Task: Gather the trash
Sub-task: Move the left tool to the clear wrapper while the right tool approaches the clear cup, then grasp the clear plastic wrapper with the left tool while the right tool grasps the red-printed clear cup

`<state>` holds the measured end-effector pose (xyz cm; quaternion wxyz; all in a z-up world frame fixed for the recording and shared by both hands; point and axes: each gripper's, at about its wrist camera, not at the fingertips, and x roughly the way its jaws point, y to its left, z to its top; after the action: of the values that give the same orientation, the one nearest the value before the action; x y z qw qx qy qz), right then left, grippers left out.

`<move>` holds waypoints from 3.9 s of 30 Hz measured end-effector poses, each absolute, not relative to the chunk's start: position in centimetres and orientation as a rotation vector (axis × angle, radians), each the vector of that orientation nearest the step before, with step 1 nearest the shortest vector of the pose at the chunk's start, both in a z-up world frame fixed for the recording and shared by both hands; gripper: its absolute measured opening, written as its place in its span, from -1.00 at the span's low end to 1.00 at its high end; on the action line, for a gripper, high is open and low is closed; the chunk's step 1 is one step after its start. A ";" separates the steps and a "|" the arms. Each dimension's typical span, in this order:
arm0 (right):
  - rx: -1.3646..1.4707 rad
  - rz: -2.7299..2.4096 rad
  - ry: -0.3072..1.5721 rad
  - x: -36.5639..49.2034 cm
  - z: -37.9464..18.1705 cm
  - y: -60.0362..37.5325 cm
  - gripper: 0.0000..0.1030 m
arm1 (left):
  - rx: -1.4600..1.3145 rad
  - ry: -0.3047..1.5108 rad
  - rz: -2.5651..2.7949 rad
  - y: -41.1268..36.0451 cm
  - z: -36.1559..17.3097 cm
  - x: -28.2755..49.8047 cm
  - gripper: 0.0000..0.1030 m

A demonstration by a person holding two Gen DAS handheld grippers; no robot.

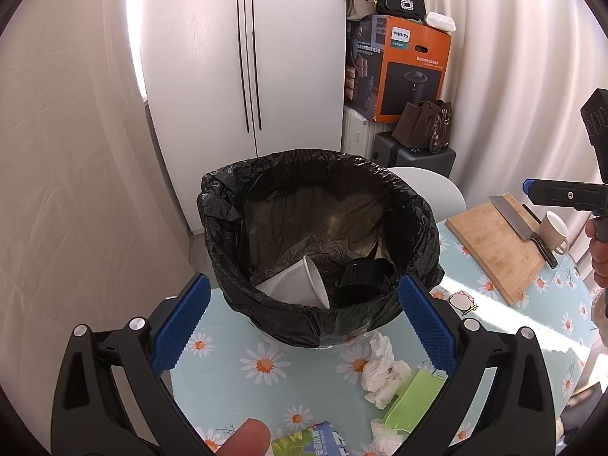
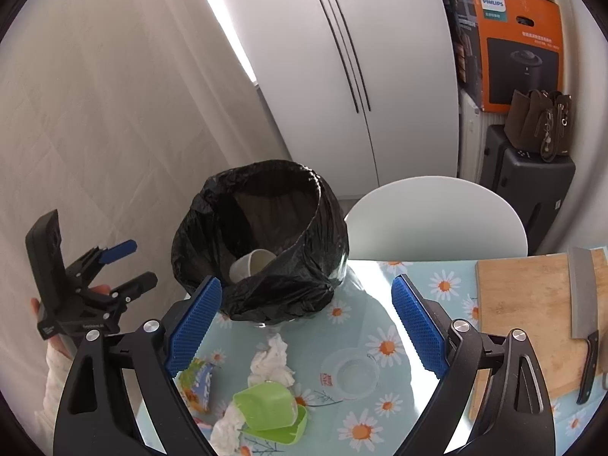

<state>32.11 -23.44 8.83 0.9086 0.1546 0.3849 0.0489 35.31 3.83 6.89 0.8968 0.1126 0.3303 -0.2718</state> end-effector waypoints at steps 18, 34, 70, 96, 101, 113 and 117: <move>0.184 0.227 0.835 27.6 5.8 -22.1 0.69 | 0.171 0.797 -0.295 7.9 6.5 26.1 0.88; 0.137 0.202 0.897 23.0 1.9 -22.9 0.69 | 0.101 0.852 -0.217 10.0 2.6 19.6 0.88; 0.098 0.172 1.135 27.2 -9.8 -22.3 0.69 | 0.075 1.044 -0.352 13.2 -7.2 21.5 0.88; 0.101 0.142 1.121 31.8 -12.3 -20.8 0.69 | 0.065 1.097 -0.319 14.3 -8.8 21.6 0.79; 0.087 0.135 1.118 31.9 -12.5 -20.6 0.69 | 0.056 1.057 -0.211 15.5 -7.9 21.1 0.84; 0.101 0.117 1.106 31.4 -12.4 -21.0 0.02 | -0.011 1.183 -0.186 15.8 -10.8 20.7 -0.02; 0.120 0.140 1.103 30.4 -11.8 -21.5 0.00 | 0.016 1.166 -0.153 15.9 -10.3 19.9 -0.02</move>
<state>30.45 -21.47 -11.79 0.8478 0.0571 0.5230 0.0666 19.92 15.94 -10.28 0.8321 0.0075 0.5499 -0.0721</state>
